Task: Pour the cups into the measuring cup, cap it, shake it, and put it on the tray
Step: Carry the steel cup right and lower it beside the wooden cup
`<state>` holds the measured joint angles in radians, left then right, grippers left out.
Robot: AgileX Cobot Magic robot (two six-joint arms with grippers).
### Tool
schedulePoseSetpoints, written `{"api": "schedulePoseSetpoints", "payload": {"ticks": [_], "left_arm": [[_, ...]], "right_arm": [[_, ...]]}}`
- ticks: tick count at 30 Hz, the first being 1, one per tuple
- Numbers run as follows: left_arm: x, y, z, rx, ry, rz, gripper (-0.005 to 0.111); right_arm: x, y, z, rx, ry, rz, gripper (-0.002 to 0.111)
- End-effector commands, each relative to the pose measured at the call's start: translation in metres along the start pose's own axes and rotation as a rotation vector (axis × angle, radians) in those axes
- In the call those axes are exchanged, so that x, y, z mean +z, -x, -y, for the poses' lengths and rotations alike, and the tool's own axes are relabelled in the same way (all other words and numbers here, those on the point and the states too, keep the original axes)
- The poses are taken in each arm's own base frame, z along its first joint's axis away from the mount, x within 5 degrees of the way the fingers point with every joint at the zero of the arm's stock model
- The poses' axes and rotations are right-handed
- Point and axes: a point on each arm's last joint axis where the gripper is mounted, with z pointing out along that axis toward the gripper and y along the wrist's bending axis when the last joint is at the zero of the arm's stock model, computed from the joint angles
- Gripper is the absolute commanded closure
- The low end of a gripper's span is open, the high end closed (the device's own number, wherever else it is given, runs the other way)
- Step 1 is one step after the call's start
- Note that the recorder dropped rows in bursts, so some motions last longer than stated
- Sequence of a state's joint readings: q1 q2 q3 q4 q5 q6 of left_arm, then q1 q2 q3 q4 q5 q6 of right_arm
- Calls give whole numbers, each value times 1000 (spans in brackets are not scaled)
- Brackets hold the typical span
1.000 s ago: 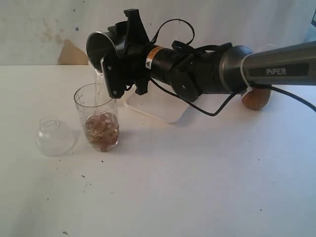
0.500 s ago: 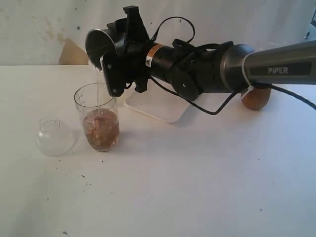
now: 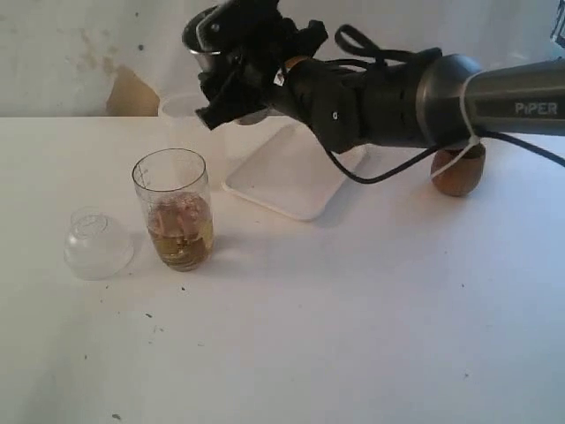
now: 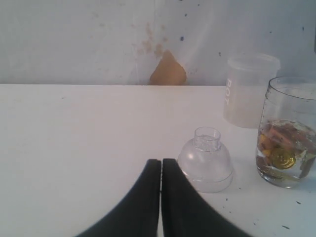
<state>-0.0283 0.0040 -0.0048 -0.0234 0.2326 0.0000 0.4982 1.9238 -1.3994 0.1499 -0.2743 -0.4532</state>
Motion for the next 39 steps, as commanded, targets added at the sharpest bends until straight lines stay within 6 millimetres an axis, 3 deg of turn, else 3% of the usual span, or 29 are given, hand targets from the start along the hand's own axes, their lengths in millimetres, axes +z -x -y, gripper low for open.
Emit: {"api": "schedulePoseSetpoints", "payload": {"ticks": [1, 6, 8, 12, 18, 25, 39], "left_arm": [[0, -1, 1, -12, -9, -1, 106], [0, -1, 1, -12, -9, -1, 106], [0, -1, 1, -12, -9, -1, 106], [0, -1, 1, -12, -9, -1, 106], [0, -1, 1, -12, -9, -1, 106], [0, -1, 1, -12, -9, -1, 106], [0, -1, 1, -12, -9, -1, 106]], "right_arm": [[-23, 24, 17, 247, 2, -33, 108], [-72, 7, 49, 361, -111, 87, 108], [-95, -15, 54, 359, -85, 144, 108], [-112, -48, 61, 431, -68, 154, 108], [-130, -91, 63, 359, -113, 45, 108], [-155, -126, 69, 360, -174, 56, 108], [-164, -203, 104, 387, -304, -85, 108]]}}
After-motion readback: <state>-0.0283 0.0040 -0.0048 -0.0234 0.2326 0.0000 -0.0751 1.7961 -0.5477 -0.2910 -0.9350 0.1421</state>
